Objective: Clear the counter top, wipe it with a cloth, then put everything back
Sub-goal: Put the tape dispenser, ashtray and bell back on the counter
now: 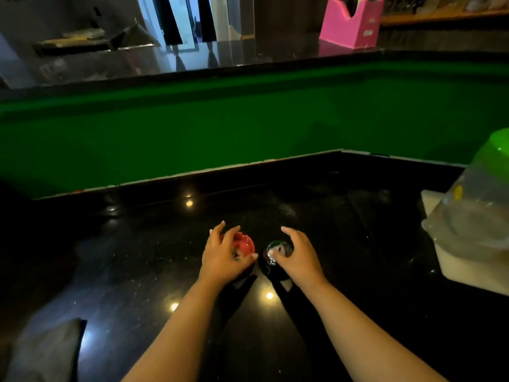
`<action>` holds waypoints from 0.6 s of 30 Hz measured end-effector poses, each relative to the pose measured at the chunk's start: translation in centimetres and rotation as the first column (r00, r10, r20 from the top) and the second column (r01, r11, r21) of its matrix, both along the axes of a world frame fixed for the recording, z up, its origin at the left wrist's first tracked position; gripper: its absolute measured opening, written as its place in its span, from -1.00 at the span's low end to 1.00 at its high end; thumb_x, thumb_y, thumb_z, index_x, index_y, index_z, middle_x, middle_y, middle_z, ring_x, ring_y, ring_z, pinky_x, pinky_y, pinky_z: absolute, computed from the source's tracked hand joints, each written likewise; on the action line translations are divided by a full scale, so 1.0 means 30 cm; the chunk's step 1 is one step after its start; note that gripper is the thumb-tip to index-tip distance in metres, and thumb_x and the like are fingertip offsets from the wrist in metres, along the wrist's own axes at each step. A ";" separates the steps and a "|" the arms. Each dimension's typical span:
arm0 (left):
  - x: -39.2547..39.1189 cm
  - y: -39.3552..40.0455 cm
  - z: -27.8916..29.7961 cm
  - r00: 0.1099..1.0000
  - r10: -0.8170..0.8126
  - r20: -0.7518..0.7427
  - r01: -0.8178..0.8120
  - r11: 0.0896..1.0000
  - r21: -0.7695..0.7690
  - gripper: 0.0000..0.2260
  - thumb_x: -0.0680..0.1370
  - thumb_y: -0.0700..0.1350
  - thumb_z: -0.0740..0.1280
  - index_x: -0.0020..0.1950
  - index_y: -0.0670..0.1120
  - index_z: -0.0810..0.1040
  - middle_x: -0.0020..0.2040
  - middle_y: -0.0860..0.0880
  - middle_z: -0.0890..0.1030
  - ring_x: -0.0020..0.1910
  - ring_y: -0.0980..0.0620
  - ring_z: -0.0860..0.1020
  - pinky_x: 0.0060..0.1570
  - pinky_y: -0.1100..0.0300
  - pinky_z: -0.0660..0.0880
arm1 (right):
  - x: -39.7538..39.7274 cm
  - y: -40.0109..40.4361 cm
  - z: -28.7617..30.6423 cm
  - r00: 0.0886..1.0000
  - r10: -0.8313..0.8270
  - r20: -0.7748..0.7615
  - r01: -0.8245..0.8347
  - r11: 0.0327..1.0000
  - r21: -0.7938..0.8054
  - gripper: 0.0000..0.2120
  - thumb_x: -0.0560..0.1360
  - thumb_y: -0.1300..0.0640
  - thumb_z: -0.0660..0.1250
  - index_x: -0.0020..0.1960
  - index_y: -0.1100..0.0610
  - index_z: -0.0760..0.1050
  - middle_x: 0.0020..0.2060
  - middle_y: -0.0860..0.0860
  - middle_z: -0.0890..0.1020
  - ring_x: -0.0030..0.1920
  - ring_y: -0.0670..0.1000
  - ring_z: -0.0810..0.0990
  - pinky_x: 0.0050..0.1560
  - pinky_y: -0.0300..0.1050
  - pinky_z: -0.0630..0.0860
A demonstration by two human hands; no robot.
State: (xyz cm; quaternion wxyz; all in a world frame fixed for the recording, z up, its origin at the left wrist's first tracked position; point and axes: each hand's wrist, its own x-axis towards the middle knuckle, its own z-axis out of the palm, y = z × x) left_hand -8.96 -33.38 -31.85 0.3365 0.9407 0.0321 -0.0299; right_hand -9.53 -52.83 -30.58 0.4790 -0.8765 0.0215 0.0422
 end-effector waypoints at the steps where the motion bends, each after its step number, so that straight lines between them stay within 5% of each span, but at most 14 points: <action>1: -0.017 0.001 -0.023 1.000 0.004 -0.024 -0.004 1.000 0.018 -0.23 0.36 0.24 0.46 0.49 0.13 0.21 0.54 0.04 -0.03 0.54 -0.14 -0.08 0.44 -0.19 0.17 | -0.008 0.001 -0.031 1.000 0.001 -0.024 -0.001 1.000 -0.013 -0.34 0.43 0.05 0.47 0.45 -0.01 0.29 0.42 -0.03 0.31 0.43 -0.01 0.30 0.30 -0.22 0.29; 7: -0.047 -0.008 -0.102 0.996 0.077 0.047 -0.079 0.996 0.045 -0.10 0.33 0.13 0.53 0.54 0.12 0.11 0.56 -0.01 -0.17 0.54 -0.13 -0.17 0.43 -0.13 0.13 | -0.024 0.009 -0.133 0.997 -0.051 -0.060 0.047 0.997 -0.069 -0.10 0.28 0.03 0.58 0.50 -0.03 0.18 0.45 -0.05 0.30 0.47 -0.01 0.24 0.41 -0.10 0.26; 11: -0.045 -0.020 -0.109 0.989 0.137 0.059 -0.136 0.990 -0.022 -0.09 0.31 0.08 0.56 0.53 0.11 0.11 0.51 -0.04 0.02 0.48 -0.13 0.08 0.36 -0.02 0.27 | -0.025 0.014 -0.152 0.996 -0.090 0.011 0.091 0.991 -0.102 -0.14 0.25 -0.04 0.58 0.45 -0.03 0.26 0.39 -0.06 0.38 0.42 -0.03 0.31 0.33 -0.18 0.29; 18: -0.065 -0.024 -0.064 0.981 0.159 0.112 -0.143 0.980 -0.139 -0.13 0.28 0.01 0.58 0.47 0.18 0.18 0.44 -0.03 0.13 0.43 -0.12 0.17 0.25 0.05 0.32 | -0.043 0.002 -0.118 0.988 -0.130 0.083 0.135 0.989 -0.052 -0.21 0.22 -0.03 0.59 0.37 -0.03 0.34 0.25 -0.02 0.46 0.29 0.00 0.43 0.21 -0.18 0.42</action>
